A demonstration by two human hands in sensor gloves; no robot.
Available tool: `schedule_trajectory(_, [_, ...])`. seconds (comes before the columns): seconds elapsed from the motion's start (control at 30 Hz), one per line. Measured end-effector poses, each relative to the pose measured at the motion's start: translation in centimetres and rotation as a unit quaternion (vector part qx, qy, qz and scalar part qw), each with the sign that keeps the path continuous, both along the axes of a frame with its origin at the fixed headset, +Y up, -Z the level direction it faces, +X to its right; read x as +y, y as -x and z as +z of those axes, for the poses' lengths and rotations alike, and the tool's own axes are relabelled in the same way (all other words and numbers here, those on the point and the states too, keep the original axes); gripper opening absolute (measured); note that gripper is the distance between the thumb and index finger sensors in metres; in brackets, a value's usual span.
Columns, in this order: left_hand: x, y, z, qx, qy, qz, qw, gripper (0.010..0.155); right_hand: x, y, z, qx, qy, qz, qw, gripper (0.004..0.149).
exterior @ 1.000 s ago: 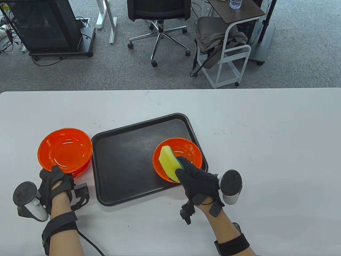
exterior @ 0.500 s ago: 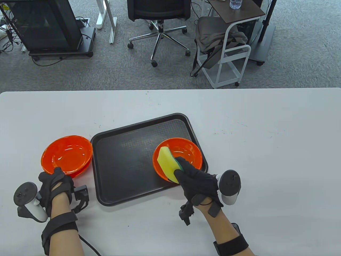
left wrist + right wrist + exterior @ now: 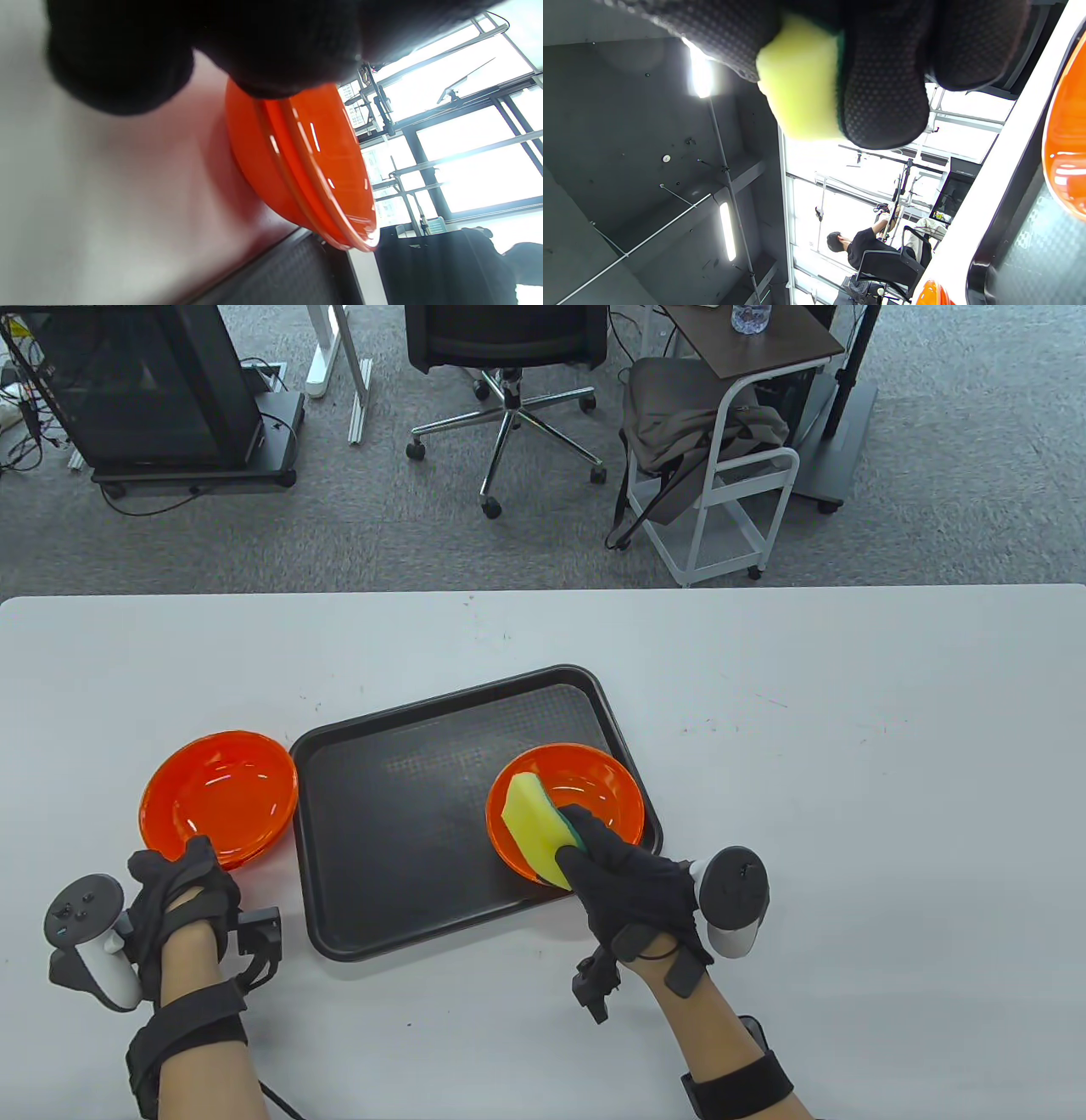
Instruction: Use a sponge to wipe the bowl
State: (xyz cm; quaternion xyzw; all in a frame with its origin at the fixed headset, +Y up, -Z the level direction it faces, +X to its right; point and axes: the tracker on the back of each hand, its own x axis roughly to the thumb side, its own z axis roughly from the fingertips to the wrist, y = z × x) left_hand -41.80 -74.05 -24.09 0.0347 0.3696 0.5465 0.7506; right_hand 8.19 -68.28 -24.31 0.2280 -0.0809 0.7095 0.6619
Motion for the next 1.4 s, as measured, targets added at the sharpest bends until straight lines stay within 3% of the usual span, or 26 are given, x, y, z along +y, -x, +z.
schedule_trajectory(0.13, [1.4,-0.9,-0.5,-0.038,-0.026,-0.012,0.999,0.08,0.1,-0.1,-0.1,0.0,-0.003,0.001,1.0,0.05])
schedule_trajectory(0.3, [2.8,-4.2,-2.3,-0.165,-0.035,-0.029,0.985,0.081,0.2,0.0,-0.2,0.008,-0.012,-0.006,1.0,0.05])
schedule_trajectory(0.47, [3.1,-9.3,-4.4,-0.284,-0.013,-0.048,0.958,0.085,0.3,-0.3,-0.2,0.004,-0.015,-0.007,1.0,0.05])
schedule_trajectory(0.57, [2.6,-13.3,-5.5,-0.361,0.028,-0.084,0.929,0.087,0.3,-0.5,-0.3,0.001,-0.015,-0.007,1.0,0.05])
schedule_trajectory(0.67, [1.7,-16.6,-6.3,-0.403,0.047,-0.094,0.909,0.09,0.4,-0.7,-0.4,-0.004,-0.016,-0.007,1.0,0.05])
schedule_trajectory(0.83, [0.5,-20.8,-7.4,-0.438,0.075,-0.075,0.893,0.092,0.5,-1.1,-0.4,-0.01,-0.019,-0.01,1.0,0.05])
schedule_trajectory(0.97, [-0.4,-22.6,-8.0,-0.433,0.093,-0.08,0.893,0.091,0.5,-1.2,-0.4,-0.01,-0.021,-0.015,1.0,0.05])
schedule_trajectory(1.1, [-1.7,-23.2,-8.1,-0.435,0.106,-0.089,0.89,0.09,0.6,-1.3,-0.4,-0.01,-0.023,-0.015,1.0,0.05])
schedule_trajectory(1.27, [-3.1,-23.6,-8.1,-0.424,0.083,-0.035,0.901,0.088,0.6,-1.3,-0.5,-0.008,-0.023,-0.014,1.0,0.05])
schedule_trajectory(1.4, [-3.4,-24.0,-8.4,-0.43,0.072,-0.03,0.9,0.08,0.6,-1.3,-0.5,-0.008,-0.024,-0.011,1.0,0.05])
